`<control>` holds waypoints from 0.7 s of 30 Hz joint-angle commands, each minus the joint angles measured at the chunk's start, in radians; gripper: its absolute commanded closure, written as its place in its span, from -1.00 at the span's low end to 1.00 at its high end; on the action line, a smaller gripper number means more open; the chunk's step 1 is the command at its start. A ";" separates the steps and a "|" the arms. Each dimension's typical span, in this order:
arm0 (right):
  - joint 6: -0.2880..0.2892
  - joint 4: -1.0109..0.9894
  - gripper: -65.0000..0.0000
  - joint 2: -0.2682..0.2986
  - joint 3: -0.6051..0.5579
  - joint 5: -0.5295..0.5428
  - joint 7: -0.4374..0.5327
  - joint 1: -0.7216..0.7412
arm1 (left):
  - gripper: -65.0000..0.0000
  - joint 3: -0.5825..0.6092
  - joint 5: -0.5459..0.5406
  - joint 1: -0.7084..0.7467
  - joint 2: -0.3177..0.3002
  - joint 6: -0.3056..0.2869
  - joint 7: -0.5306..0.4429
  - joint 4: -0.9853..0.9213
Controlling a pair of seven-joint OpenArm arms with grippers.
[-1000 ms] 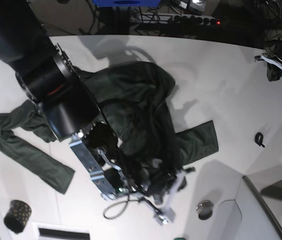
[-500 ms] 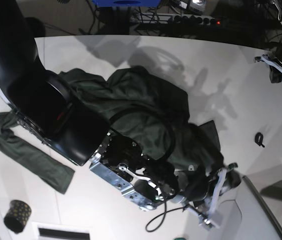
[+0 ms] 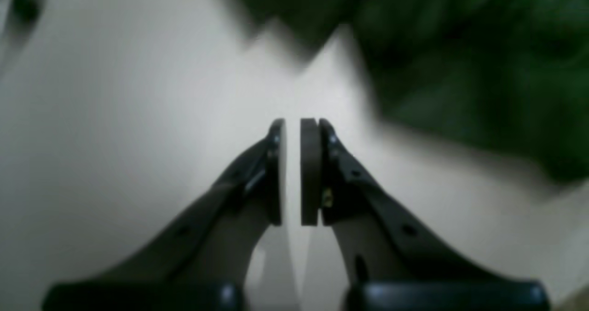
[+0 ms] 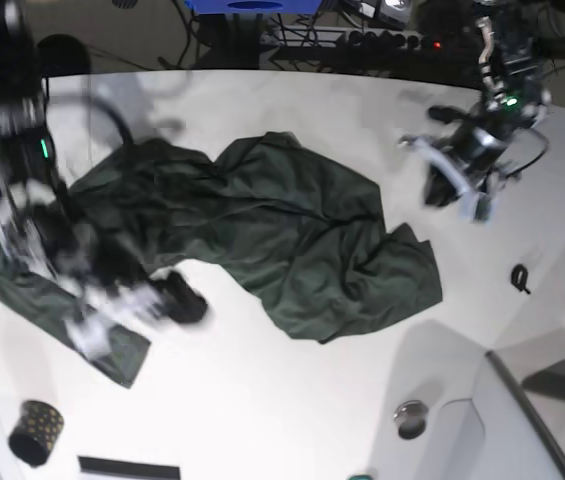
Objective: Layout the t-shirt on the table in an organized manner, then fold the t-shirt properly
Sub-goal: 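Grasp the shirt with both grippers and stretch it apart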
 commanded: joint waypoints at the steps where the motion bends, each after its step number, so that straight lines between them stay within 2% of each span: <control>1: 0.017 0.041 -0.45 0.009 0.066 0.002 0.034 -0.023 | 0.83 0.038 -0.011 -0.024 -0.003 -0.006 -0.012 0.013; 4: 0.015 0.081 -0.45 0.008 0.174 -0.133 0.034 -0.205 | 0.83 0.153 -0.011 -0.064 0.017 -0.003 -0.015 -0.016; 6: 0.015 0.085 -0.45 -0.023 0.213 -0.221 0.034 -0.268 | 0.83 0.205 -0.011 -0.096 0.026 0.002 -0.023 -0.045; 9: 0.015 0.085 -0.46 -0.089 0.280 -0.331 0.028 -0.343 | 0.83 0.280 -0.011 -0.144 0.029 0.082 -0.026 -0.140; 11: 0.015 0.081 -0.46 -0.120 0.300 -0.390 0.026 -0.369 | 0.83 0.331 -0.011 -0.179 0.023 0.113 -0.027 -0.215; 14: 0.015 0.081 -0.46 -0.155 0.306 -0.460 0.028 -0.398 | 0.83 0.374 -0.011 -0.216 -0.005 0.125 -0.035 -0.323; 16: 0.015 0.079 -0.46 -0.174 0.306 -0.494 0.028 -0.400 | 0.83 0.388 -0.011 -0.230 -0.020 0.139 -0.079 -0.392; 21: 0.015 0.079 -0.46 -0.201 0.308 -0.549 0.026 -0.421 | 0.83 0.391 0.000 -0.257 -0.069 0.221 -0.210 -0.597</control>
